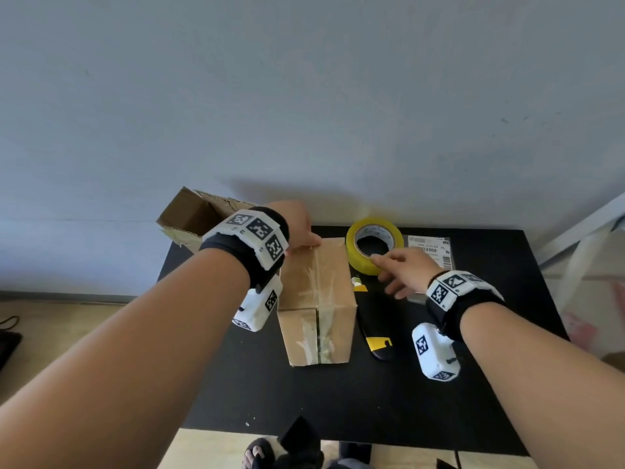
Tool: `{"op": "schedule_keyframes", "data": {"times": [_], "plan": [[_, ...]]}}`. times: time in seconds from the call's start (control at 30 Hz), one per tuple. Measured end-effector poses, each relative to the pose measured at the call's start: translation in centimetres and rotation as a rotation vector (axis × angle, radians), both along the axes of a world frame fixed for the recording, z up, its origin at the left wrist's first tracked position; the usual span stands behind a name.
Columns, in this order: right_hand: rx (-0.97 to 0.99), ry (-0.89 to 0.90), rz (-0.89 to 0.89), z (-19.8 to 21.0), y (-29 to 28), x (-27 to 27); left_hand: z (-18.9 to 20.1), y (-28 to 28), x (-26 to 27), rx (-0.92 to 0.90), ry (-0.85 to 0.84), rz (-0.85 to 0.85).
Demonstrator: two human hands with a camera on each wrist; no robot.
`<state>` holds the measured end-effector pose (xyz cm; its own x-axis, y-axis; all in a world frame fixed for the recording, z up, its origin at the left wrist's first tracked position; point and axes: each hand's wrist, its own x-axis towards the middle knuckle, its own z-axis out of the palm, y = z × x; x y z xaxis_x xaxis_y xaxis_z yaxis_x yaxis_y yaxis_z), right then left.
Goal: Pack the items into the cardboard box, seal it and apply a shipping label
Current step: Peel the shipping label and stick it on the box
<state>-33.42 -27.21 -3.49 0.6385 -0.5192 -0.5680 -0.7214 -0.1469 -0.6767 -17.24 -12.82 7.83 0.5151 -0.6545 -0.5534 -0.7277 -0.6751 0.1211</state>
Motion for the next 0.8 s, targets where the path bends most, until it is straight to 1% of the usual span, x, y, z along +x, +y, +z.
{"op": "schedule_keyframes", "data": {"times": [0.07, 0.1, 0.13, 0.2, 0.23, 0.27, 0.3, 0.33, 0.4, 0.43, 0.47, 0.5, 0.53, 0.57, 0.6, 0.7, 0.73, 0.8], "plan": [[0.302, -0.012, -0.008, 2.0, 0.9, 0.7, -0.3, 0.1, -0.6, 0.050, -0.073, -0.001], [0.389, 0.006, 0.030, 2.8, 1.4, 1.1, -0.5, 0.2, -0.9, 0.066, -0.108, -0.006], [0.429, 0.035, 0.094, 3.4, 1.8, 1.3, -0.5, 0.5, -1.3, 0.076, -0.154, -0.018], [0.428, 0.114, 0.220, 4.3, 2.9, 1.5, -0.3, 1.0, -1.8, 0.088, -0.224, -0.044], [0.422, 0.146, 0.252, 4.5, 3.3, 1.5, -0.3, 1.2, -2.0, 0.091, -0.213, -0.046], [0.434, 0.168, 0.255, 4.5, 3.7, 1.5, -0.2, 1.5, -2.3, 0.098, -0.153, -0.030], [0.452, 0.182, 0.236, 4.5, 4.0, 1.5, -0.3, 1.8, -2.5, 0.097, -0.048, 0.011], [0.460, 0.196, 0.210, 4.7, 4.2, 1.4, -0.4, 2.0, -2.6, 0.096, 0.101, 0.085], [0.415, 0.212, 0.161, 4.9, 4.3, 1.2, -0.5, 3.1, -2.9, 0.022, 0.483, 0.311], [0.388, 0.216, 0.129, 5.0, 4.2, 1.1, -0.5, 3.7, -2.9, -0.007, 0.625, 0.378], [0.373, 0.212, 0.089, 5.0, 4.0, 1.0, -0.7, 4.3, -2.7, -0.025, 0.666, 0.342], [0.354, 0.202, 0.049, 5.1, 3.9, 0.9, -1.0, 4.8, -2.3, -0.033, 0.616, 0.242], [0.327, 0.190, 0.005, 4.9, 3.7, 0.9, -1.2, 5.3, -2.1, -0.037, 0.521, 0.125], [0.293, 0.176, -0.027, 4.6, 3.5, 0.8, -1.4, 5.6, -2.0, -0.064, 0.443, 0.042], [0.260, 0.161, -0.053, 4.5, 3.5, 0.8, -1.7, 5.8, -2.0, -0.099, 0.413, 0.027], [0.176, 0.105, -0.091, 4.2, 3.8, 0.5, -2.9, 6.5, -2.5, -0.243, 0.459, 0.107], [0.203, 0.069, -0.124, 4.4, 4.0, 0.1, -3.1, 6.6, -2.5, -0.289, 0.459, 0.141], [0.336, -0.007, -0.226, 5.4, 4.5, -0.8, -3.7, 6.6, -2.2, -0.352, 0.425, 0.169]]}}
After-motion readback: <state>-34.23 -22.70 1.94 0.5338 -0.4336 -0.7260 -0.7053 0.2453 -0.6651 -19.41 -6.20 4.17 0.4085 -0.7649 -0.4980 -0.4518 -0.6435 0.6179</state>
